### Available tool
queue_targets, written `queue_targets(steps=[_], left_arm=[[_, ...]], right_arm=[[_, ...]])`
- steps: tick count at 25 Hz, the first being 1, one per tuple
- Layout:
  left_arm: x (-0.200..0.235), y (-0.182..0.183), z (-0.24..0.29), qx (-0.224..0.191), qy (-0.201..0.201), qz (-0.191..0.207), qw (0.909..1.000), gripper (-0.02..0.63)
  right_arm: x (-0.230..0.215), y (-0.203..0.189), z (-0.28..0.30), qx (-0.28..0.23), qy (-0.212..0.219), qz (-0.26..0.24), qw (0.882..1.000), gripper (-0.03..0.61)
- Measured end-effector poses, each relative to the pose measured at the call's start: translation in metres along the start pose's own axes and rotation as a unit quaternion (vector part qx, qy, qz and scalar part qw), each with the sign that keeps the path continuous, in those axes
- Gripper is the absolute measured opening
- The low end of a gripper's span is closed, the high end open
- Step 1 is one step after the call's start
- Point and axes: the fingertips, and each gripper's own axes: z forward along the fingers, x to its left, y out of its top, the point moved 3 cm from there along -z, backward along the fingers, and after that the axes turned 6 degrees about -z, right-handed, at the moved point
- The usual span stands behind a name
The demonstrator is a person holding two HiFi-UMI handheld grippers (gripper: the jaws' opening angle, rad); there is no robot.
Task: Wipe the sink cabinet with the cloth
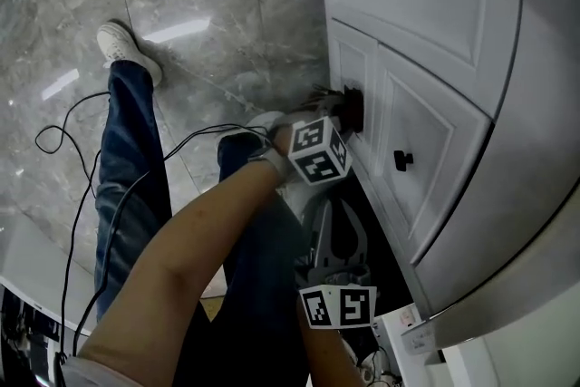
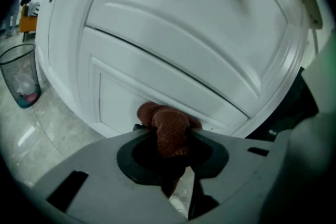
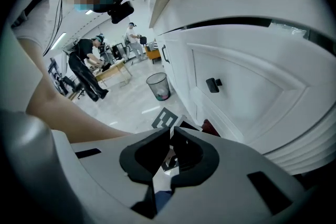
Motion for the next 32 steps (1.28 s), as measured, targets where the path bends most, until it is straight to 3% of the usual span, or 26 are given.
queue_targets(steps=[4, 11, 15, 19, 28, 32], left_arm=[[0.012, 0.008, -0.006, 0.007, -0.009, -0.047, 0.9988, 0.106], [0.024, 0.018, -0.026, -0.007, -0.024, -0.046, 0.9986, 0.106], [0.043, 0.027, -0.045, -0.036, -0.011, -0.071, 0.9968, 0.106], [0.054, 0.020, -0.050, -0.029, -0.021, -0.089, 0.9954, 0.106], [0.015, 0.019, -0.022, -0.019, -0.069, -0.094, 0.9930, 0.103], [-0.029, -0.005, -0.008, 0.027, -0.119, -0.046, 0.9914, 0.103]], right_arm=[[0.006, 0.008, 0.004, -0.002, -0.003, 0.007, 1.000, 0.035], [0.012, 0.010, 0.006, 0.002, 0.005, 0.009, 1.000, 0.035], [0.007, 0.008, 0.005, 0.005, 0.003, 0.008, 1.000, 0.035], [0.004, 0.002, 0.006, 0.012, 0.001, 0.013, 1.000, 0.035], [-0.002, -0.013, -0.003, 0.019, -0.005, 0.020, 1.000, 0.035], [-0.006, -0.017, -0.005, 0.021, -0.005, 0.017, 1.000, 0.035]])
